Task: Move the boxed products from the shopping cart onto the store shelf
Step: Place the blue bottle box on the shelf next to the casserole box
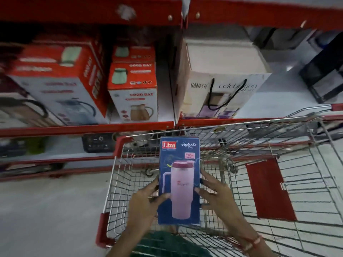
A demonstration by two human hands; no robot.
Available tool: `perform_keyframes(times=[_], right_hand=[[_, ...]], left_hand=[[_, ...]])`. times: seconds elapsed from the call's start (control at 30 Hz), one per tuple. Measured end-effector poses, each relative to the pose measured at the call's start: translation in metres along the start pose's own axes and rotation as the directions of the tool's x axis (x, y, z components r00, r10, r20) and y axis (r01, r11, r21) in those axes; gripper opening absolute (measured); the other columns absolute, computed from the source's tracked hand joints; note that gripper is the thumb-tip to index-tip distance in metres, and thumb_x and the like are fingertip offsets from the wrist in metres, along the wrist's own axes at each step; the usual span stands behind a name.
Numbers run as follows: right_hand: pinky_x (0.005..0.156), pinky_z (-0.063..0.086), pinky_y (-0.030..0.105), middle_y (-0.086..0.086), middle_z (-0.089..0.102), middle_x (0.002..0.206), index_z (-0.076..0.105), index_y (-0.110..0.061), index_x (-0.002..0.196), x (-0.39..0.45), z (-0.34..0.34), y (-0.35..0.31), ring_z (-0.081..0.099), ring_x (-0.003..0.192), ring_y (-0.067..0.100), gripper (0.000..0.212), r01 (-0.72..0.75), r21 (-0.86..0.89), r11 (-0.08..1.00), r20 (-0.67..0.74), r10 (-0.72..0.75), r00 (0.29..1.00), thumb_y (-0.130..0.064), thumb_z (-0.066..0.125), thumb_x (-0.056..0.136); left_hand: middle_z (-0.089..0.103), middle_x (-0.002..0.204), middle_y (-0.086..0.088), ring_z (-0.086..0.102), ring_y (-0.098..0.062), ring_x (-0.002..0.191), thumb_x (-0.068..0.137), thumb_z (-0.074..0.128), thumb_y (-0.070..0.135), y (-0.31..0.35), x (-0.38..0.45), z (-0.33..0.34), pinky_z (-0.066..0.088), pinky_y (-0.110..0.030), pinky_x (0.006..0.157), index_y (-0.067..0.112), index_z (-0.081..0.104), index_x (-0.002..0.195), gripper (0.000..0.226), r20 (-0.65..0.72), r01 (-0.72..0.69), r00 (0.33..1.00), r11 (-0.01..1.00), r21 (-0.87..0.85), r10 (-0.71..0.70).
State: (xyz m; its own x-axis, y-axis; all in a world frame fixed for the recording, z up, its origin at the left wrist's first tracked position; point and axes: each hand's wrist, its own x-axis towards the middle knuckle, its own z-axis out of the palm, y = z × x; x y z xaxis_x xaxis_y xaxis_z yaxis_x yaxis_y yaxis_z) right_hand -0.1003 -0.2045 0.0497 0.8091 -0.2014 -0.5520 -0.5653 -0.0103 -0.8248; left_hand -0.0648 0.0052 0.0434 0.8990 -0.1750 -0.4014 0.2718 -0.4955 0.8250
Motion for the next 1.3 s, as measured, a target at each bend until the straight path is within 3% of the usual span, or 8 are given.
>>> perform_keyframes(times=[0.13,0.3,0.5,0.6,0.7,0.93,1.1,1.3], right_hand=[[0.066,0.064,0.04,-0.023,0.062,0.102,0.049,-0.036,0.134,-0.02,0.004,-0.019,0.065,0.102,0.011,0.062,0.042,0.068,0.997,0.012,-0.043,0.999,-0.002,0.067,0.085],[0.072,0.063,0.046,-0.02,0.065,0.114,0.055,-0.047,0.122,-0.029,0.002,-0.043,0.063,0.112,0.013,0.06,0.17,0.096,0.981,-0.006,-0.17,0.985,-0.001,0.066,0.086],[0.064,0.062,0.031,-0.026,0.071,0.108,0.058,-0.051,0.119,-0.036,-0.023,-0.094,0.072,0.094,0.006,0.059,0.366,0.104,0.925,-0.058,-0.362,0.93,-0.005,0.068,0.085],[0.066,0.063,0.034,-0.027,0.068,0.116,0.06,-0.051,0.118,-0.036,-0.039,-0.129,0.069,0.098,-0.001,0.058,0.477,0.127,0.87,-0.087,-0.469,0.879,-0.005,0.068,0.083],[0.068,0.063,0.033,-0.025,0.069,0.116,0.064,-0.049,0.116,-0.03,-0.054,-0.166,0.07,0.101,0.008,0.057,0.59,0.143,0.795,-0.155,-0.57,0.807,-0.004,0.07,0.081],[0.07,0.062,0.027,-0.024,0.065,0.124,0.065,-0.056,0.108,-0.005,-0.087,-0.281,0.068,0.103,0.0,0.053,0.814,0.068,0.576,-0.179,-0.796,0.578,-0.01,0.067,0.082],[0.069,0.062,0.024,-0.032,0.064,0.12,0.062,-0.048,0.118,0.017,-0.108,-0.358,0.067,0.105,0.001,0.049,0.899,-0.009,0.438,-0.201,-0.881,0.427,-0.011,0.066,0.086],[0.065,0.059,0.016,-0.013,0.059,0.133,0.056,-0.059,0.114,0.067,-0.124,-0.404,0.062,0.112,0.009,0.055,0.9,-0.012,0.436,-0.237,-0.876,0.421,-0.01,0.061,0.091]], left_hand=[[0.071,0.113,0.003,0.073,-0.015,0.09,0.06,0.074,0.043,0.018,-0.019,-0.023,0.062,-0.045,0.071,0.059,0.057,0.102,0.048,-0.024,-0.043,0.999,0.989,-0.144,0.04],[0.074,0.108,0.002,0.073,-0.022,0.09,0.062,0.077,0.033,0.041,-0.018,-0.034,0.061,-0.051,0.073,0.058,0.06,0.099,0.047,-0.033,-0.098,0.995,0.975,-0.199,0.093],[0.077,0.094,0.016,0.073,-0.006,0.087,0.058,0.078,0.032,0.09,-0.002,-0.042,0.062,-0.036,0.073,0.06,0.062,0.099,0.052,-0.079,-0.247,0.969,0.939,-0.238,0.235],[0.072,0.086,0.031,0.07,0.006,0.086,0.065,0.081,0.014,0.127,0.01,-0.047,0.06,-0.018,0.068,0.047,0.063,0.109,0.058,-0.11,-0.338,0.941,0.903,-0.266,0.32],[0.069,0.084,0.036,0.068,0.01,0.085,0.057,0.082,0.02,0.171,0.021,-0.056,0.056,-0.01,0.067,0.049,0.06,0.102,0.057,-0.181,-0.433,0.9,0.856,-0.282,0.396],[0.071,0.098,0.024,0.07,0.0,0.092,0.068,0.081,0.004,0.288,0.059,-0.085,0.059,-0.021,0.079,0.025,0.059,0.123,0.063,-0.29,-0.673,0.736,0.709,-0.211,0.612],[0.066,0.123,-0.008,0.068,-0.017,0.104,0.071,0.079,0.005,0.371,0.095,-0.097,0.057,-0.043,0.092,0.011,0.052,0.132,0.067,-0.331,-0.757,0.641,0.641,-0.124,0.693],[0.064,0.124,-0.012,0.067,-0.021,0.104,0.07,0.079,0.005,0.416,0.144,-0.088,0.056,-0.042,0.093,0.008,0.051,0.131,0.067,-0.417,-0.778,0.579,0.628,-0.024,0.701]])
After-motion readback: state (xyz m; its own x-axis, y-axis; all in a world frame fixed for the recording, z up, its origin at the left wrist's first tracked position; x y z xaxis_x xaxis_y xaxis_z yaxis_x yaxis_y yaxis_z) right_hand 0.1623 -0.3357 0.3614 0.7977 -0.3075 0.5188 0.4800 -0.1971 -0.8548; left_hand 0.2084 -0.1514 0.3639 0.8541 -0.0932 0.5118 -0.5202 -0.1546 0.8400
